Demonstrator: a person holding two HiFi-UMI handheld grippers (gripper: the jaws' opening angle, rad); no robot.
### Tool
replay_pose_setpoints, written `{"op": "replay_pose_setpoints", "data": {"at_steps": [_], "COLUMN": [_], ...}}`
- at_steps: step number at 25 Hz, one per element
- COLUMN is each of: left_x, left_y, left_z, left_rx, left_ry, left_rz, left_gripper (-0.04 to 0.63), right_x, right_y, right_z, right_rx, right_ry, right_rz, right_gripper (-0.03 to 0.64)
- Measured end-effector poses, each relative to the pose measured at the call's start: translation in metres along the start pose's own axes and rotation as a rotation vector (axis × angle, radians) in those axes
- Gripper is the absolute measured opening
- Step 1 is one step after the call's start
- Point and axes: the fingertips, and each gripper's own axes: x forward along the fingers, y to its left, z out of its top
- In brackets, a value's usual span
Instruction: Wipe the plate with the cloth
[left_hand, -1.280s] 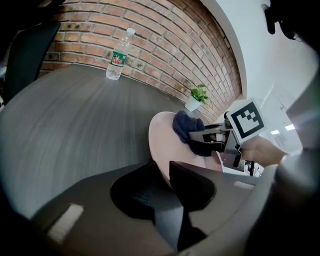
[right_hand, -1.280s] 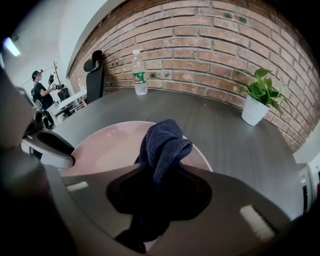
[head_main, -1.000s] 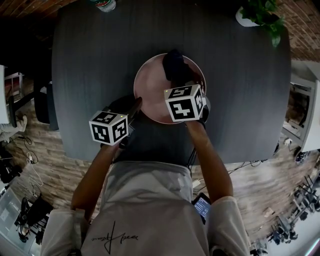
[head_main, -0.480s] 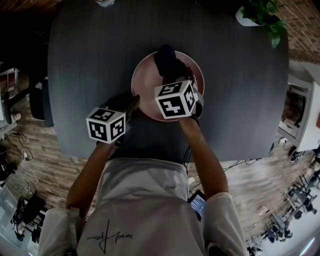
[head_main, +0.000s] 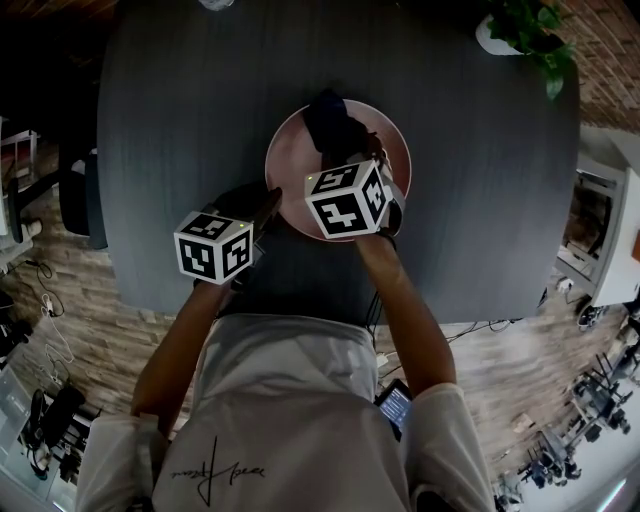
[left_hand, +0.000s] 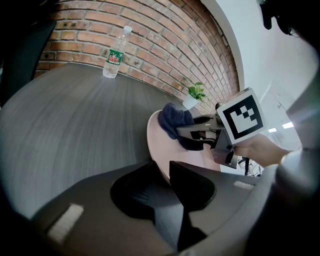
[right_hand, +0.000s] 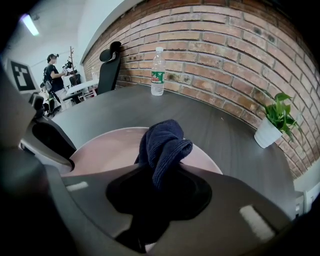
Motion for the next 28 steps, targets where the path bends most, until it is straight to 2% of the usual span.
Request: {"op": "replay_pose_setpoints", "data": {"at_steps": [28], "left_x": [-0.001], "left_y": [0.001], "left_z": [0.001], "left_rx": [-0.039], "left_ry": [-0.013], "left_rz": [-0.01], "left_gripper": [0.104], "right_x": [-0.003], "right_y": [0.045], "right_z": [0.002], "right_rx": [-0.101], "right_ry": [-0.008], "right_rz": [0.084], "right_gripper": [0.092]}}
